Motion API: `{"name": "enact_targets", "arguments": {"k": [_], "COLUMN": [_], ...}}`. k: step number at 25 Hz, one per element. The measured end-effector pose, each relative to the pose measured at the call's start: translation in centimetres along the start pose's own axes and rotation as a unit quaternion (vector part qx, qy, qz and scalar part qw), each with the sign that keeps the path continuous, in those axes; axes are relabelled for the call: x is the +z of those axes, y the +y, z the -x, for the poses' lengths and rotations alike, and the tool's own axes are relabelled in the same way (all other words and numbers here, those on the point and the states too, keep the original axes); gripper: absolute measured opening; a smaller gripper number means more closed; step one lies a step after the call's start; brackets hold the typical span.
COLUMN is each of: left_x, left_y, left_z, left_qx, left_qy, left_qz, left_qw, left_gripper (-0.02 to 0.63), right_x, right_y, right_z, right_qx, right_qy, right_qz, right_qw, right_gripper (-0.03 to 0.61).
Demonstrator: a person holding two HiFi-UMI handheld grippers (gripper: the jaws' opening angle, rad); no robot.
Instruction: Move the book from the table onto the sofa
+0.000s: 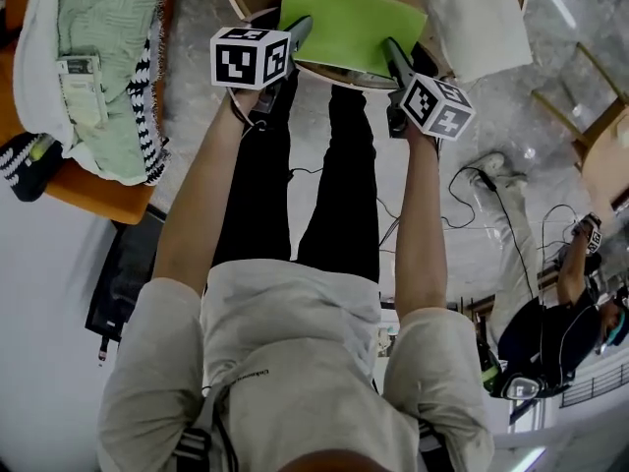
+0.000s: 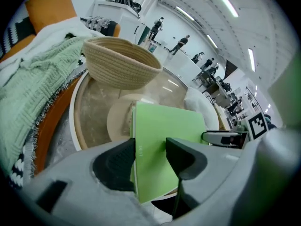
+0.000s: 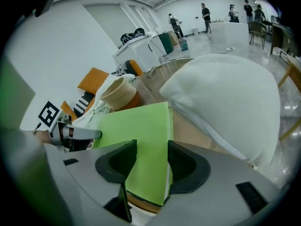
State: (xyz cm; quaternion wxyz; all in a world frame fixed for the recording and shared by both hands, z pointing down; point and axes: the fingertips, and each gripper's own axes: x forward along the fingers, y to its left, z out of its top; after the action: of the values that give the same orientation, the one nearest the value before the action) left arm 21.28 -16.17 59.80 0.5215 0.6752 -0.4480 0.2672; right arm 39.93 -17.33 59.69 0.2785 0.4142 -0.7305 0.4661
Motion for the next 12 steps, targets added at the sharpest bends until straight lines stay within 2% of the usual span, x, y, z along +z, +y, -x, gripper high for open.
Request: {"name": "enact_targets", "arguments": {"k": [5,12], "left_x": [0.5,-1.7], "left_y": [0.1,1.5], "left_z": [2.3,5.7], "left_qx": [0.029,0.056], "left_qy": [-0.059,-0.107], "left_qz": [0.050,0.107], "left_qw": [0.9966,0.9868], "left_gripper": [0.215,0.215], "right_x": [3.0,3.5], "right_y": [1.7,5.3], "right_z": [-0.1,-0.6], "right_qx": [0.035,0.068], "right_qy": [0.006,0.027], "right_qz": [0.068,0.131], "right_qw": [0.997,0.989], "right_gripper": [0.189,0.189]}}
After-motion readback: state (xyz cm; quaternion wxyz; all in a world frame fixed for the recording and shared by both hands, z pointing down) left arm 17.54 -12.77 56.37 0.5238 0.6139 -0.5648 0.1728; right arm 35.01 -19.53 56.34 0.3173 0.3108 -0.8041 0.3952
